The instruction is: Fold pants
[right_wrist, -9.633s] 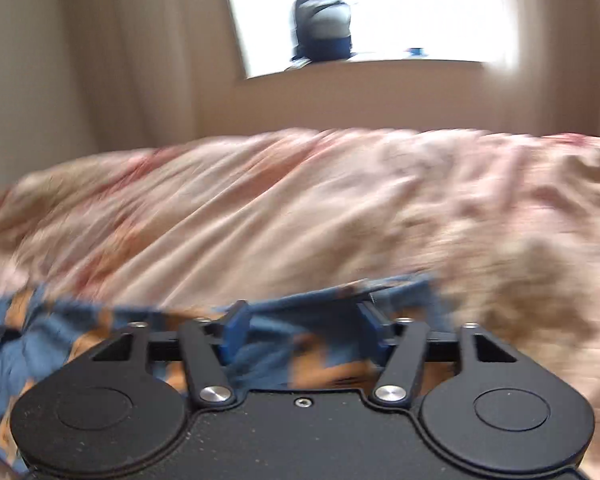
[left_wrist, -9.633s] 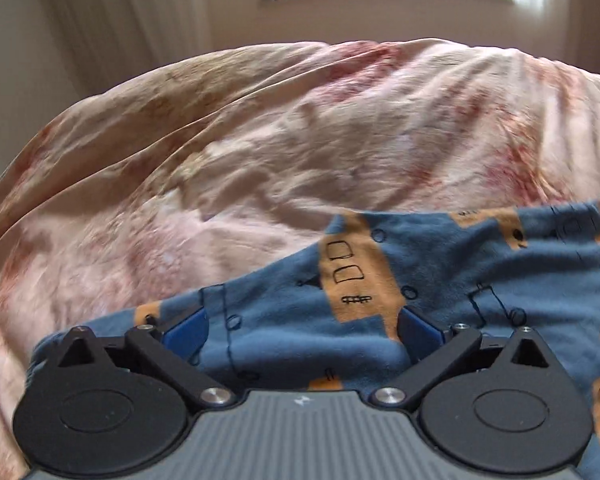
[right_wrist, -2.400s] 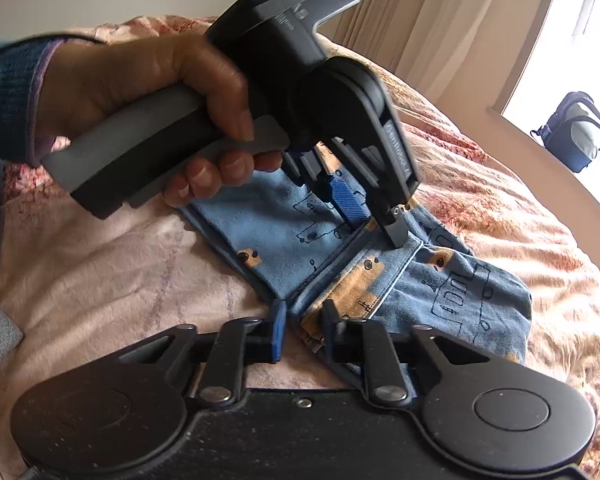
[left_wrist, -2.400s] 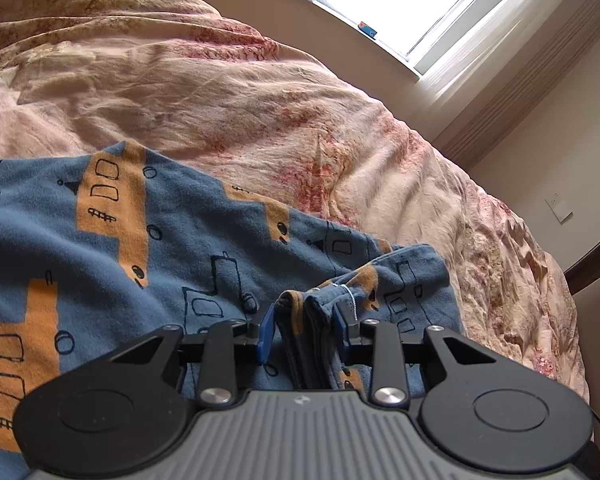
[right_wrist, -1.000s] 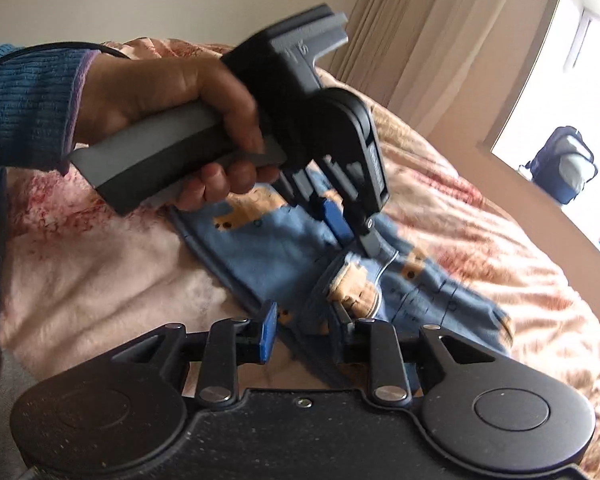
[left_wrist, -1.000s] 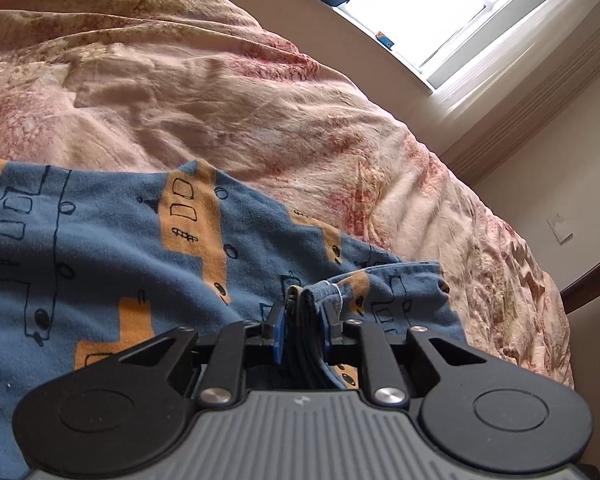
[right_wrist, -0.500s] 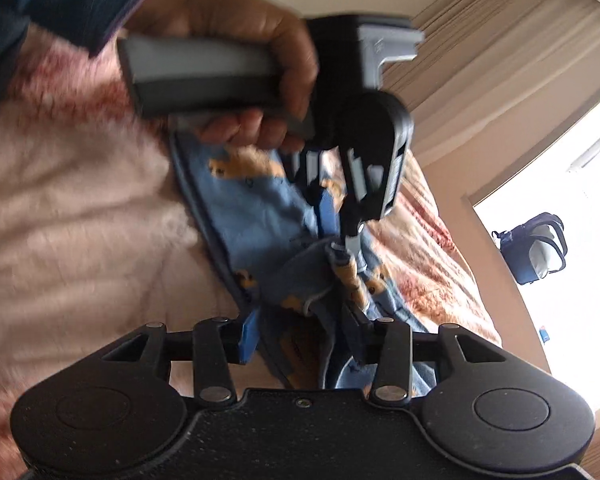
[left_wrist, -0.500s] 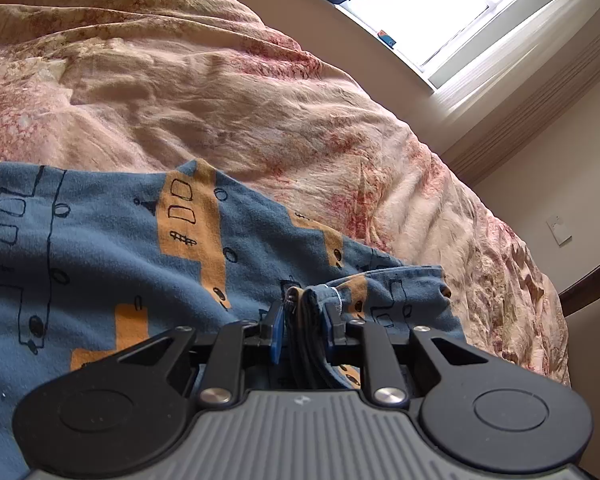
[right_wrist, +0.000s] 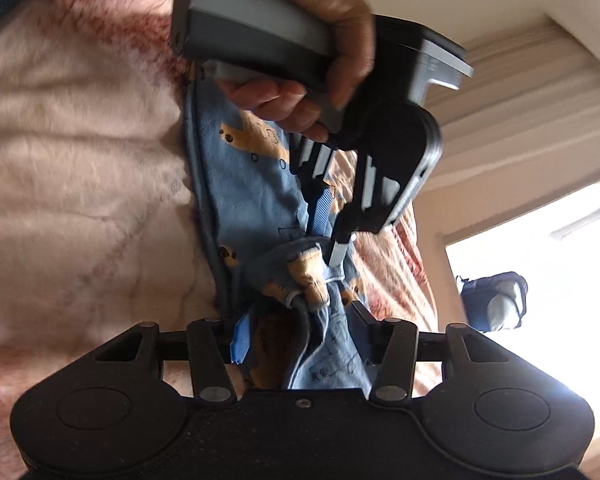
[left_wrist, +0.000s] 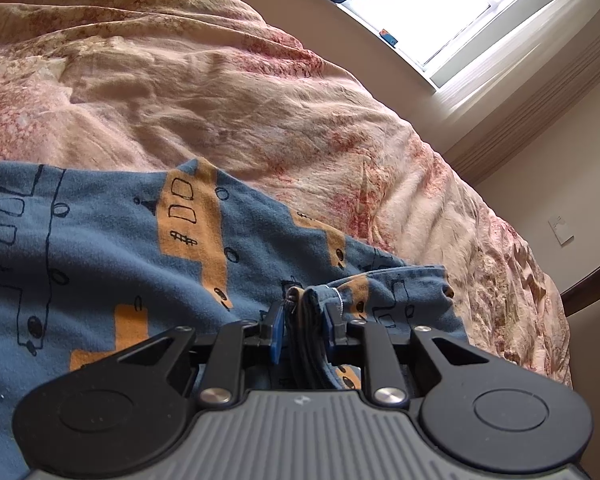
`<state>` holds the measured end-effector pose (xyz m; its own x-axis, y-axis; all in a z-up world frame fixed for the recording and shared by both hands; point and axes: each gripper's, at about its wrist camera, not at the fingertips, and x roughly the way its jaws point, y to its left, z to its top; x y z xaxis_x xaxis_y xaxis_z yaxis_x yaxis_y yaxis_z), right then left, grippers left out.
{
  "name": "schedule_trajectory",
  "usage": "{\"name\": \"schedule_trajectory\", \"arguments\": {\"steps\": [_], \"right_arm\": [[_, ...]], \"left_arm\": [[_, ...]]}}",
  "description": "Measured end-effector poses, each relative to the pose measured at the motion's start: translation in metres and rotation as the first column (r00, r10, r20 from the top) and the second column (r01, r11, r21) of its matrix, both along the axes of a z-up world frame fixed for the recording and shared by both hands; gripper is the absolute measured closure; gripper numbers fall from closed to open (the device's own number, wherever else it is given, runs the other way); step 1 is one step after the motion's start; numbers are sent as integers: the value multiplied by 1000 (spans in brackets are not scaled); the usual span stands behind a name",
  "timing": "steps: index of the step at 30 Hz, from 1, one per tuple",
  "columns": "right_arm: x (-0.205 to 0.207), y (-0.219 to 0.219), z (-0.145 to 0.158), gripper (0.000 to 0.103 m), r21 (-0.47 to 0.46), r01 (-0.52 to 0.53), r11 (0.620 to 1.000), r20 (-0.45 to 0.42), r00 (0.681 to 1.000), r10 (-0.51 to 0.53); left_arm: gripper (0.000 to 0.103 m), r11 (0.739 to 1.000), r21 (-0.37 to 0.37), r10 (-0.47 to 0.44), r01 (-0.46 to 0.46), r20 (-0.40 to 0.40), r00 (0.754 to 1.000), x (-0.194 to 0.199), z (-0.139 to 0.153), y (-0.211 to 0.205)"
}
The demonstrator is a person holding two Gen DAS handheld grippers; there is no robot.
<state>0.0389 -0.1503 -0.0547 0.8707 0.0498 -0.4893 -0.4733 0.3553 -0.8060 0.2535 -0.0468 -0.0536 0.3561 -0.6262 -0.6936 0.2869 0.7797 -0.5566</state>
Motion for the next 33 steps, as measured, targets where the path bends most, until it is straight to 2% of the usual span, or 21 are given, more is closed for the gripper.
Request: {"name": "schedule_trajectory", "arguments": {"steps": [3, 5, 6, 9, 12, 18, 20, 25, 28, 29, 30, 31, 32, 33], "right_arm": [[0, 6, -6, 59, -16, -29, 999, 18, 999, 29], [-3, 10, -8, 73, -10, -44, 999, 25, 999, 44], [-3, 12, -7, 90, 8, -43, 999, 20, 999, 43], [2, 15, 5, 92, 120, -5, 993, -26, 1000, 9], [12, 22, 22, 92, 252, 40, 967, -52, 998, -28], [17, 42, 29, 92, 331, 30, 943, -82, 997, -2], [17, 50, 24, 92, 329, 15, 944, -84, 996, 13], [30, 56, 12, 92, 385, 48, 921, -159, 987, 15], [29, 51, 8, 85, 389, 53, 920, -180, 983, 20], [26, 52, 9, 83, 384, 48, 922, -186, 982, 26], [25, 48, 13, 75, 374, 44, 926, -189, 982, 29], [24, 42, 18, 61, 369, 49, 928, -189, 982, 23], [25, 31, 23, 52, 375, 68, 925, -184, 983, 3], [25, 18, 30, 40, 389, 100, 916, -178, 984, -32]], "left_arm": [[81, 1000, 9, -6, 6, 6, 1000, 0, 2, -1], [84, 1000, 12, -9, 9, 9, 1000, -1, 4, -1], [85, 1000, 14, -12, 12, 13, 1000, -1, 6, -2], [88, 1000, 18, -20, 20, 28, 999, -3, 13, 1], [88, 999, 34, -21, 19, 59, 998, -3, 26, 9], [88, 995, 104, -10, 6, 44, 999, -2, 34, 34], [88, 992, 124, -7, 4, 24, 1000, 2, 31, 40], [85, 989, 146, 4, -1, -18, 1000, 7, 20, 47], [72, 986, 168, 6, -4, -12, 1000, 7, 20, 44], [63, 985, 173, 6, -6, -1, 1000, 5, 22, 42], [47, 984, 178, 6, -8, 10, 1000, 4, 24, 40], [38, 983, 183, 6, -10, 26, 1000, 2, 27, 39], [26, 981, 191, 8, -17, 46, 999, 0, 31, 37], [17, 978, 207, 16, -30, 71, 997, -3, 34, 36]]}}
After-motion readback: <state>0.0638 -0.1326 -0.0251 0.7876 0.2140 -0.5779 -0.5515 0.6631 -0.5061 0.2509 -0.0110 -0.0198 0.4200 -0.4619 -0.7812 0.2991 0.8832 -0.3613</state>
